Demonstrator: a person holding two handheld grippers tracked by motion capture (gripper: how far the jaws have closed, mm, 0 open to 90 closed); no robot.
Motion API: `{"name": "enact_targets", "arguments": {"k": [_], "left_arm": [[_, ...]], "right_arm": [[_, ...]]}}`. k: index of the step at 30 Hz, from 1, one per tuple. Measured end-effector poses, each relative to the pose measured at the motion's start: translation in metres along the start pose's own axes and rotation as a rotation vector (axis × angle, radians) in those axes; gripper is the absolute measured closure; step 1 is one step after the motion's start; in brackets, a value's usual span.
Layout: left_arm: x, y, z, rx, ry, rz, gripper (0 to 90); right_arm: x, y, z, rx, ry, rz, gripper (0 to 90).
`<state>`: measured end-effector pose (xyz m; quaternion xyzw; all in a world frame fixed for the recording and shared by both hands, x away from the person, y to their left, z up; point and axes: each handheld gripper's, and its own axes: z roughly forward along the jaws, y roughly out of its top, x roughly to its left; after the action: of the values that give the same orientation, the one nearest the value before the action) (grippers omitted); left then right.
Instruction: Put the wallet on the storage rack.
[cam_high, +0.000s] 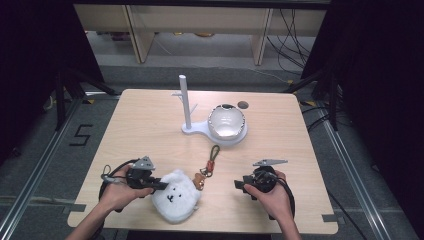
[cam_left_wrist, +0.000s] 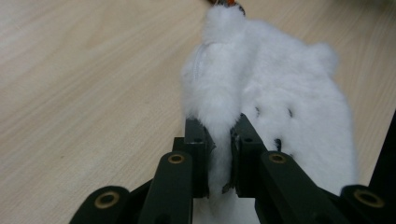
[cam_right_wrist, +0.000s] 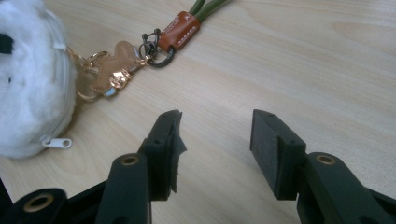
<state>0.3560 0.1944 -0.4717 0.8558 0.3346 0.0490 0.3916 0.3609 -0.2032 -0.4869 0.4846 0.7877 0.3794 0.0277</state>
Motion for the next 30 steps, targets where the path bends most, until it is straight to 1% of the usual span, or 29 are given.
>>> {"name": "enact_targets", "arguments": {"k": [1,2,3,4,5,6,7,8,9,10,11,12,13,14,16,17,18,19,20,21,22,23,24,25,26,27,28,29,30], "left_arm": [[0.000,0.000,0.000,0.000,0.000,0.000,79.4],[-0.001,-0.001,-0.006,-0.052,0.006,-0.007,79.4],[-0.002,-0.001,-0.010,-0.081,0.009,-0.006,79.5],[-0.002,-0.001,-0.010,-0.081,0.009,-0.006,79.5],[-0.003,-0.001,-0.014,-0.123,0.015,-0.005,79.4],[-0.003,-0.001,-0.014,-0.123,0.015,-0.005,79.4],[-0.004,0.001,-0.019,-0.169,0.022,-0.002,79.4],[-0.004,0.001,-0.020,-0.184,0.025,-0.002,79.4],[-0.004,0.001,-0.020,-0.184,0.025,-0.002,79.4],[-0.006,0.004,-0.023,-0.221,0.025,-0.007,79.4],[-0.006,0.006,-0.024,-0.230,0.025,-0.004,79.4],[-0.007,0.008,-0.025,-0.234,0.036,0.001,79.4],[-0.007,0.008,-0.025,-0.234,0.036,0.001,79.4],[-0.009,0.012,-0.024,-0.259,0.036,0.009,79.4],[-0.009,0.014,-0.023,-0.271,0.033,0.015,79.4],[-0.010,0.016,-0.022,-0.281,0.037,0.016,79.4],[-0.012,0.019,-0.021,-0.289,0.046,0.023,79.4],[-0.013,0.021,-0.019,-0.303,0.048,0.027,79.4],[-0.014,0.023,-0.016,-0.319,0.042,0.036,79.4],[-0.015,0.026,-0.015,-0.326,0.045,0.041,79.4],[-0.016,0.028,-0.011,-0.346,0.037,0.043,79.3],[-0.018,0.030,-0.009,-0.346,0.043,0.044,79.3],[-0.018,0.033,-0.005,-0.366,0.037,0.050,79.3],[-0.019,0.034,-0.003,-0.363,0.040,0.049,79.3],[-0.019,0.034,-0.003,-0.363,0.040,0.049,79.3],[-0.019,0.036,-0.001,-0.374,0.041,0.050,79.3],[-0.019,0.037,0.001,-0.383,0.031,0.053,79.3],[-0.021,0.040,0.004,-0.391,0.030,0.057,79.3],[-0.021,0.041,0.005,-0.392,0.026,0.057,79.3]], "right_arm": [[0.000,0.000,0.000,0.000,0.000,0.000,53.4],[0.002,0.001,0.000,-0.005,-0.003,-0.002,53.3],[0.004,0.001,0.000,-0.008,0.000,0.009,53.3],[0.004,0.001,0.000,-0.008,0.000,0.009,53.3],[0.005,0.002,0.000,-0.028,0.014,-0.001,53.2],[0.005,0.002,0.000,-0.028,0.014,-0.001,53.2],[0.008,0.004,-0.003,-0.032,0.022,-0.003,53.0],[0.009,0.006,-0.003,-0.040,0.025,-0.002,52.9],[0.009,0.006,-0.003,-0.040,0.025,-0.002,52.9],[0.012,0.009,-0.005,-0.068,0.035,-0.016,52.6],[0.013,0.011,-0.005,-0.084,0.044,-0.015,52.5],[0.015,0.012,-0.007,-0.088,0.057,-0.014,52.2],[0.015,0.012,-0.007,-0.088,0.057,-0.014,52.2],[0.021,0.018,-0.008,-0.114,0.087,-0.024,51.6],[0.027,0.023,-0.010,-0.113,0.095,-0.036,51.0],[0.027,0.023,-0.010,-0.113,0.095,-0.036,51.0],[0.035,0.031,-0.009,-0.123,0.123,-0.048,50.1],[0.035,0.031,-0.009,-0.123,0.123,-0.048,50.1],[0.036,0.034,-0.008,-0.118,0.139,-0.065,49.6],[0.041,0.038,-0.008,-0.112,0.138,-0.060,49.1],[0.044,0.046,-0.006,-0.104,0.152,-0.095,48.4],[0.044,0.046,-0.006,-0.104,0.152,-0.095,48.4],[0.047,0.053,-0.006,-0.095,0.159,-0.122,46.9],[0.051,0.054,-0.007,-0.078,0.165,-0.098,46.5],[0.051,0.054,-0.007,-0.078,0.165,-0.098,46.5],[0.050,0.058,-0.007,-0.081,0.159,-0.140,46.3],[0.052,0.060,-0.006,-0.082,0.179,-0.144,45.7],[0.054,0.064,-0.007,-0.073,0.179,-0.156,44.7],[0.055,0.065,-0.006,-0.066,0.190,-0.153,44.4]]}}
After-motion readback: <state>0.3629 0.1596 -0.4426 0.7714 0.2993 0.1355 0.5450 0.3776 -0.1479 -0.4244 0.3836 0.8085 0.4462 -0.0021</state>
